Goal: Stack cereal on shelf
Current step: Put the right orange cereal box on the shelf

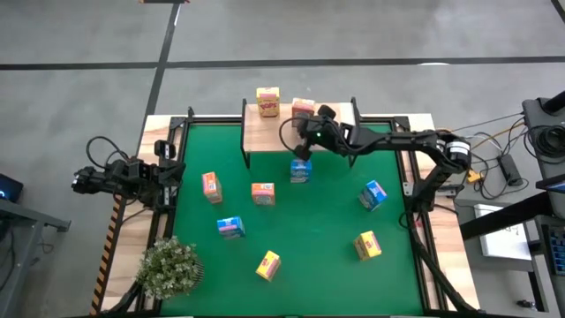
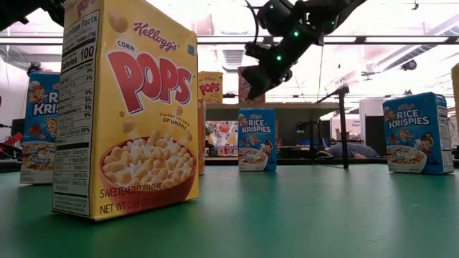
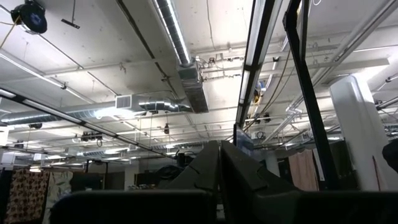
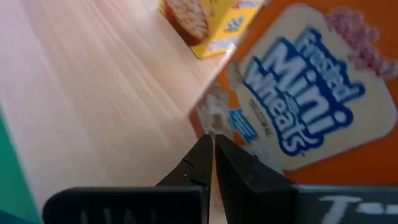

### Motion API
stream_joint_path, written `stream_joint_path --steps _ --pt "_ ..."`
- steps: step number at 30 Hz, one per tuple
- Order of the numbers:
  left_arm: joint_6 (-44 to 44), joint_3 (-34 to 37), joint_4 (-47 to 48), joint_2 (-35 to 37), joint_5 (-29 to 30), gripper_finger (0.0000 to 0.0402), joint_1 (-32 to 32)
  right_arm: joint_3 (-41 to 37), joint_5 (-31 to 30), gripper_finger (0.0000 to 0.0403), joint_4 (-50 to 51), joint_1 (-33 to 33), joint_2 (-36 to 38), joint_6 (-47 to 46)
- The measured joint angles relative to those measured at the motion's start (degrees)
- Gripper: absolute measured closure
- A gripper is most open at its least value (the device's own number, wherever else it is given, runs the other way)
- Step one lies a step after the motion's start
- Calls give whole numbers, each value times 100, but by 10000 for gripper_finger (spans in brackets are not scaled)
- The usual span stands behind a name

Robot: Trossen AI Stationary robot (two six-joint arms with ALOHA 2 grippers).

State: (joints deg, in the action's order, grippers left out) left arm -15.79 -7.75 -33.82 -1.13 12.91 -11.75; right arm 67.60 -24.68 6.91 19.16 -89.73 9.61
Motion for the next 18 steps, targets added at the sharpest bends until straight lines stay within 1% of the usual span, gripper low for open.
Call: stream_joint_path --steps 18 --pt "-46 0 -2 0 2 402 0 -43 69 394 1 417 -2 469"
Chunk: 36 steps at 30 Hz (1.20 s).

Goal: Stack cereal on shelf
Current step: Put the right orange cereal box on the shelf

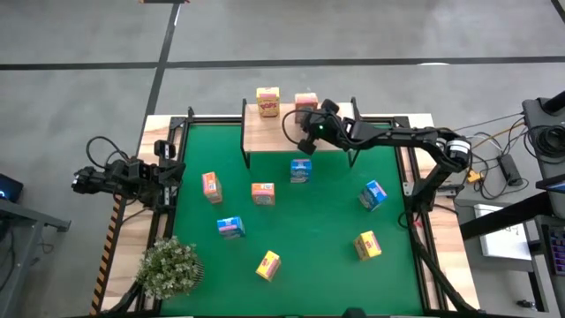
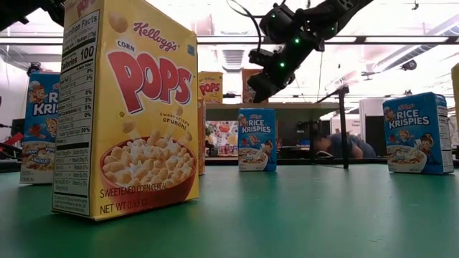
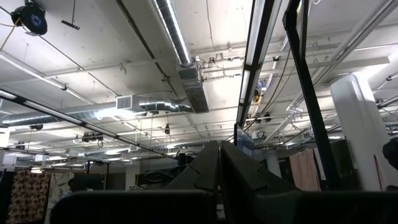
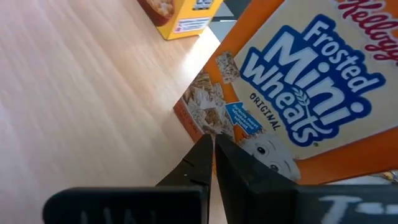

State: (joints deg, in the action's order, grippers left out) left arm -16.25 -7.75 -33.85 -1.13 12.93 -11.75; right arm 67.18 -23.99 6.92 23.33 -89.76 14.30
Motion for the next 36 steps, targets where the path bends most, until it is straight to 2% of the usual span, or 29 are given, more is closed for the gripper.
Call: stream_joint_path --steps 6,11,23,36 --pt "-2 0 0 0 0 402 0 1 80 394 -29 92 -2 92" --pt "-4 0 -2 0 2 402 0 0 490 394 -246 152 -7 127" --pt "-7 0 -4 0 2 402 0 0 506 394 -610 222 -7 109" --pt "-4 0 -2 -1 2 402 0 -2 397 394 -144 259 10 84"
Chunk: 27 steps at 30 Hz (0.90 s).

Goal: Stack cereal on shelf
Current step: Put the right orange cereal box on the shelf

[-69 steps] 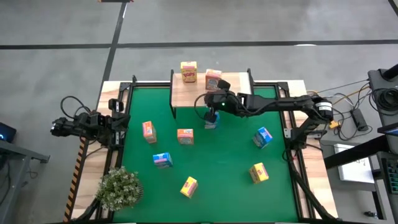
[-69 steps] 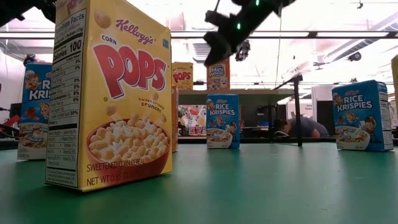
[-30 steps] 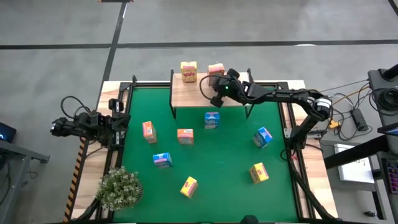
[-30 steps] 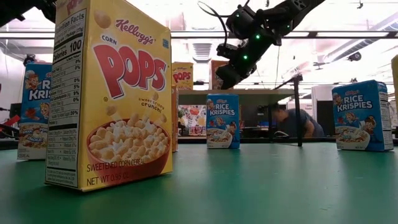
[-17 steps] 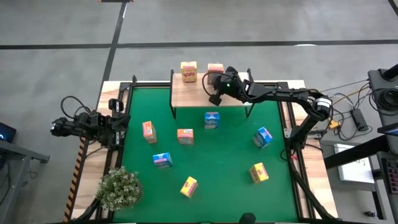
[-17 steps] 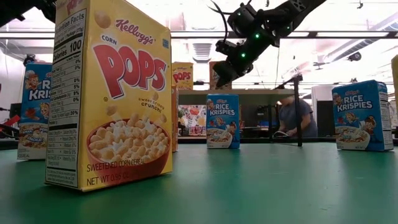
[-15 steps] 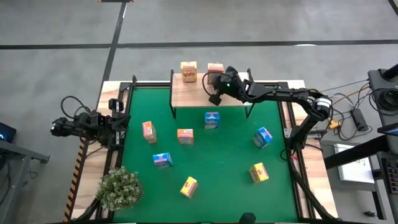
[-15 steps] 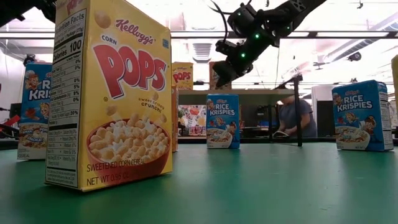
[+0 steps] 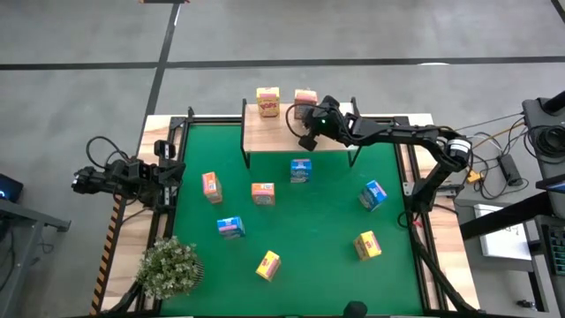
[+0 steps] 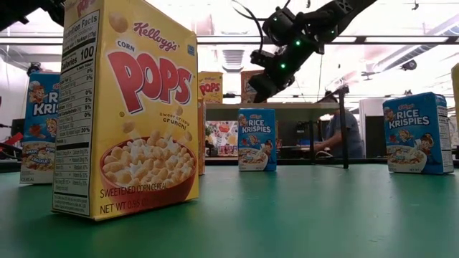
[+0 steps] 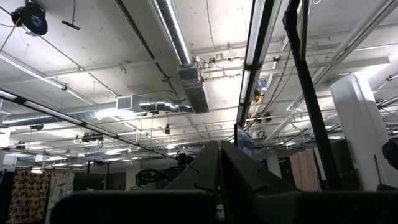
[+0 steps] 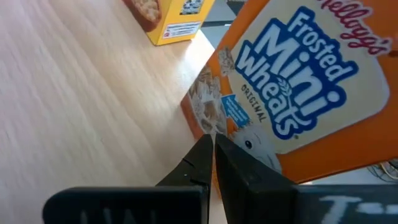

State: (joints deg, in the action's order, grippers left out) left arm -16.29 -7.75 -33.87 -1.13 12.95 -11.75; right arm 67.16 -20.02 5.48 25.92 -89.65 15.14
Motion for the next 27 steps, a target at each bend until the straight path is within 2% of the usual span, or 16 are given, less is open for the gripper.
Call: stream_joint_path --steps 14,19,27 --pt "4 0 -2 1 0 402 -2 0 70 394 -89 139 7 -14" --pt "4 0 -17 1 0 402 0 1 344 394 -455 135 -70 -58" --pt "4 0 -23 1 0 402 0 -2 350 394 -768 208 -329 -23"
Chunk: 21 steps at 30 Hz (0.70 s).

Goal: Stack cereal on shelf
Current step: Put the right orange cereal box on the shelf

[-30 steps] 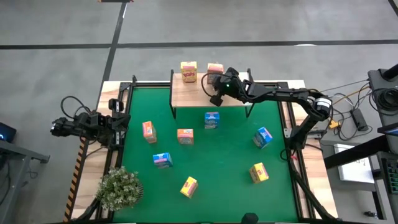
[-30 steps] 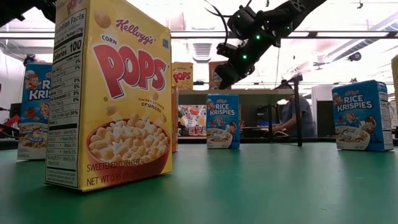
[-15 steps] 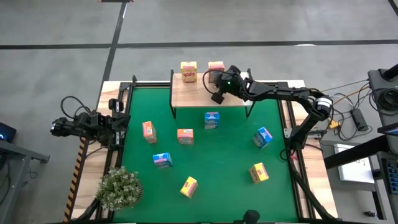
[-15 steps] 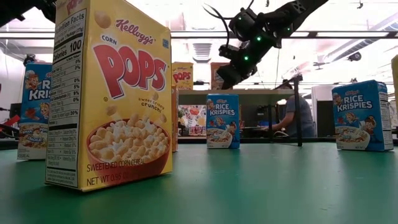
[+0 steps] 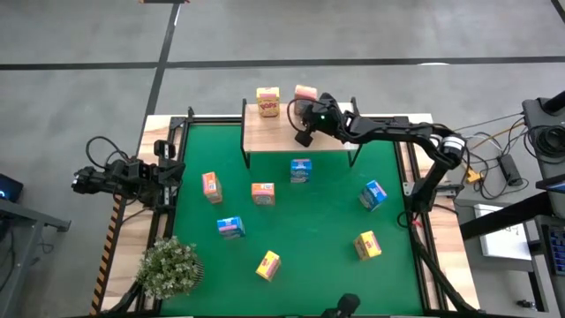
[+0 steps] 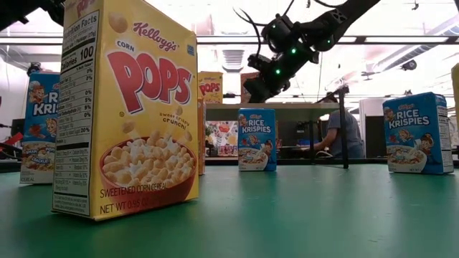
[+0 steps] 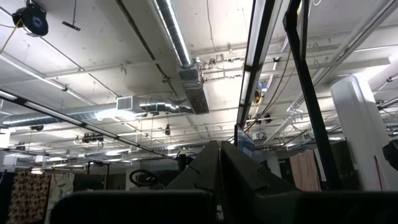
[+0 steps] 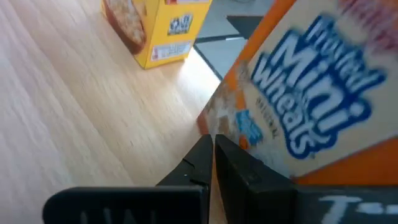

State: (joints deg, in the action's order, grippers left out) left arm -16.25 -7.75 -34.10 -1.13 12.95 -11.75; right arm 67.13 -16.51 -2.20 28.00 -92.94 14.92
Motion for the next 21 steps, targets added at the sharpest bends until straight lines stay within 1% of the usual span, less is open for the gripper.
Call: stream_joint_path --steps 7,15,17,21 --pt "2 0 1 0 0 402 -2 0 0 394 47 -34 -31 9" --pt "2 0 10 0 0 402 0 0 -52 394 756 -87 393 -81" --pt "2 0 15 0 0 402 0 0 -164 394 747 -71 460 -77" --pt "2 0 14 -1 0 402 0 2 -160 394 593 1 493 -37"
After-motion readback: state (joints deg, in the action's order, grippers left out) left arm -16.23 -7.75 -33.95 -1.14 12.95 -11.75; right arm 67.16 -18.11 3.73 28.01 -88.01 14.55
